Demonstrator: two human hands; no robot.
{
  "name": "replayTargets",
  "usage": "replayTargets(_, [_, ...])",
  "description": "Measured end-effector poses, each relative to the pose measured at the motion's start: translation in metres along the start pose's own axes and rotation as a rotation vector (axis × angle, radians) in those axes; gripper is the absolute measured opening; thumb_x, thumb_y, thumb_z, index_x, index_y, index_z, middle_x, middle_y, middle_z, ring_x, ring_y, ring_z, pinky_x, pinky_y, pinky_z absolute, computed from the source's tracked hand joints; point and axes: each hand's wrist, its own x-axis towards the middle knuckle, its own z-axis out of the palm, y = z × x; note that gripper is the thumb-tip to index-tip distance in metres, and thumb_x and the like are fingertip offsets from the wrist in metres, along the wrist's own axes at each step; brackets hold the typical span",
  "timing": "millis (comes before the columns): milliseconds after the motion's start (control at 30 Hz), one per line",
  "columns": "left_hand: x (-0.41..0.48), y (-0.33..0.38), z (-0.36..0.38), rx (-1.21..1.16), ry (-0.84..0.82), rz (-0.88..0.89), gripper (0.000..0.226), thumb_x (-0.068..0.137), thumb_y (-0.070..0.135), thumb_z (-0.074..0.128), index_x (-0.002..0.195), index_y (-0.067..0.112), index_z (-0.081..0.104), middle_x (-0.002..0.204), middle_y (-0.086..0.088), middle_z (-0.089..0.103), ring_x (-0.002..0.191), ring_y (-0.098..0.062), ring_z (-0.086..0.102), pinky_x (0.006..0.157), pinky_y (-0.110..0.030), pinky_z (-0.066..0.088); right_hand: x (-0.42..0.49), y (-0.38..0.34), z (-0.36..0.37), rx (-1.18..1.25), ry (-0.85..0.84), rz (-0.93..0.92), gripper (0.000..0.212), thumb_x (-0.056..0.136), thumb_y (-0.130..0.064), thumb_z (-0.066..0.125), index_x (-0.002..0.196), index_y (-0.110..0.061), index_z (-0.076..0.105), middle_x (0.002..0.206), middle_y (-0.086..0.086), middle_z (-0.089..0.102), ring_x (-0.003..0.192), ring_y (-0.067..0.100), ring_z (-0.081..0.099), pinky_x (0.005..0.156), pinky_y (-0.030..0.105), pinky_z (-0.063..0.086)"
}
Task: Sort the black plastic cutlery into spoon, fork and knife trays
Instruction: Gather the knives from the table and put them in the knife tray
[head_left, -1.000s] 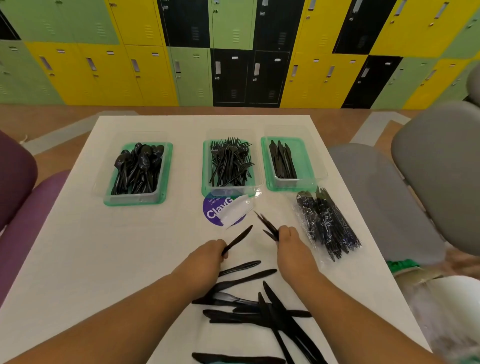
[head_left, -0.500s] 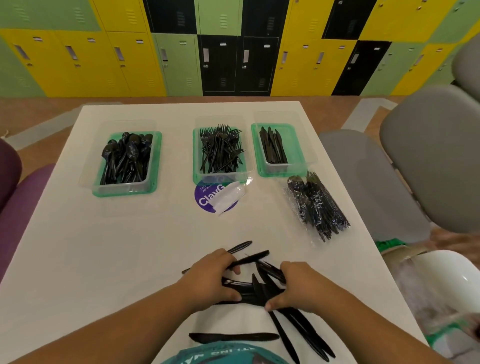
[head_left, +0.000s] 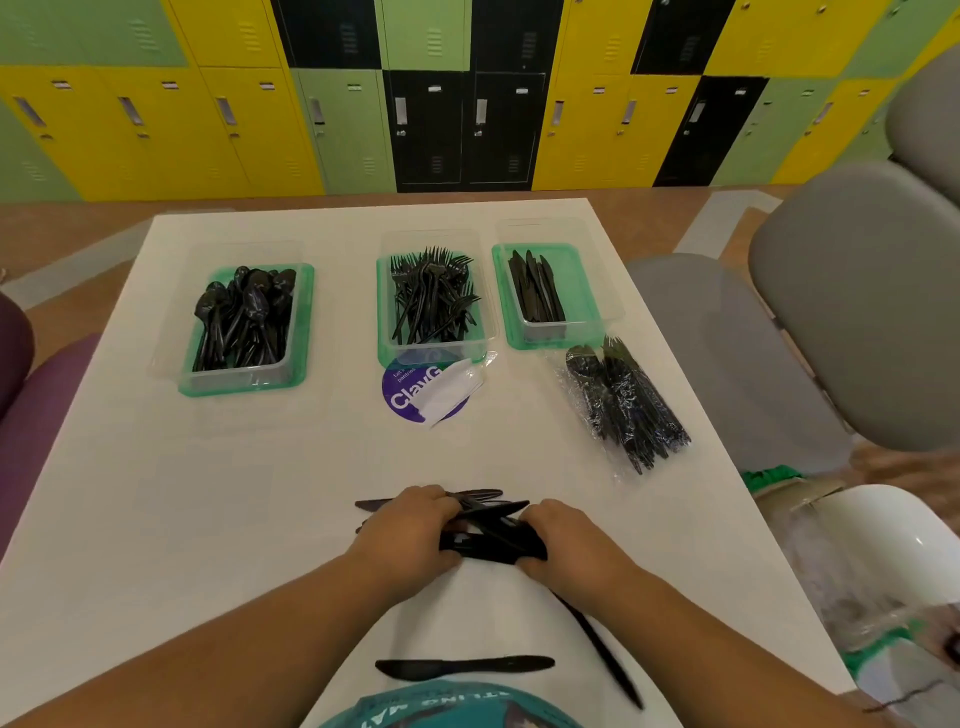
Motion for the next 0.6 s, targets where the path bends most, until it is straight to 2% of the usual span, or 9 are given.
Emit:
replayTargets(133, [0.001, -0.008, -0.008, -0.024, 0.033, -0.070, 0.023, 0.083, 0.031, 0.062, 0.104, 0.023, 0.063, 0.094, 0.010, 0.050, 0.089, -0.009, 0.049, 0.076, -0.021, 0.042, 0.004, 0.003, -0.005, 0.061, 0.072, -0.017, 0.027, 0.092, -0.027, 0.059, 0.116, -0.015, 0.059, 0.104, 0.000, 0.054, 0.090, 0.011, 0.049, 0.075, 0.017, 0.035])
replayTargets(200, [0.001, -0.010, -0.013, -0.043, 0.044, -0.116, 0.022, 0.083, 0.031, 0.063, 0.103, 0.022, 0.061, 0.089, 0.009, 0.048, 0.084, -0.009, 0.046, 0.072, -0.021, 0.038, 0.008, 0.004, -0.009, 0.097, 0.120, -0.005, 0.025, 0.092, -0.028, 0.059, 0.113, -0.015, 0.060, 0.098, -0.003, 0.050, 0.090, 0.011, 0.049, 0.074, 0.018, 0.036])
replayTargets(333, [0.000, -0.010, -0.020, -0.199, 0.071, -0.224, 0.032, 0.078, 0.039, 0.070, 0.104, 0.029, 0.055, 0.093, 0.012, 0.055, 0.084, -0.008, 0.052, 0.072, -0.021, 0.041, 0.015, 0.004, -0.021, 0.204, 0.198, 0.058, 0.027, 0.092, -0.030, 0.060, 0.113, -0.013, 0.060, 0.100, 0.000, 0.052, 0.089, 0.013, 0.050, 0.075, 0.019, 0.036])
replayTargets(433, [0.006, 0.002, -0.026, -0.325, 0.172, -0.337, 0.015, 0.090, 0.040, 0.057, 0.096, 0.026, 0.055, 0.088, 0.007, 0.059, 0.078, -0.008, 0.054, 0.071, -0.024, 0.045, 0.023, -0.001, -0.030, 0.275, 0.307, 0.108, 0.028, 0.094, -0.031, 0.056, 0.115, -0.013, 0.058, 0.104, 0.003, 0.055, 0.089, 0.013, 0.050, 0.077, 0.020, 0.038])
replayTargets(500, [0.013, 0.013, -0.032, -0.578, 0.180, -0.433, 0.021, 0.095, 0.040, 0.048, 0.099, 0.022, 0.056, 0.092, 0.002, 0.062, 0.081, -0.012, 0.054, 0.075, -0.027, 0.043, 0.028, -0.013, -0.037, 0.425, 0.312, 0.157, 0.026, 0.096, -0.031, 0.052, 0.114, -0.014, 0.058, 0.097, 0.002, 0.060, 0.083, 0.015, 0.054, 0.076, 0.030, 0.047])
replayTargets(533, [0.016, 0.021, -0.035, -0.808, 0.149, -0.486, 0.028, 0.094, 0.043, 0.049, 0.103, 0.018, 0.057, 0.091, 0.002, 0.059, 0.080, -0.012, 0.052, 0.074, -0.028, 0.041, 0.029, -0.022, -0.039, 0.527, 0.294, 0.170, 0.026, 0.096, -0.031, 0.051, 0.115, -0.015, 0.057, 0.092, 0.002, 0.061, 0.078, 0.015, 0.055, 0.075, 0.036, 0.051])
replayTargets(600, [0.021, 0.035, -0.045, -1.268, 0.049, -0.561, 0.045, 0.086, 0.051, 0.058, 0.112, 0.014, 0.058, 0.089, 0.001, 0.055, 0.075, -0.013, 0.045, 0.066, -0.027, 0.040, 0.030, -0.041, -0.044, 0.605, 0.247, 0.152, 0.034, 0.096, -0.028, 0.051, 0.129, -0.018, 0.048, 0.096, 0.006, 0.065, 0.077, 0.017, 0.059, 0.069, 0.031, 0.052])
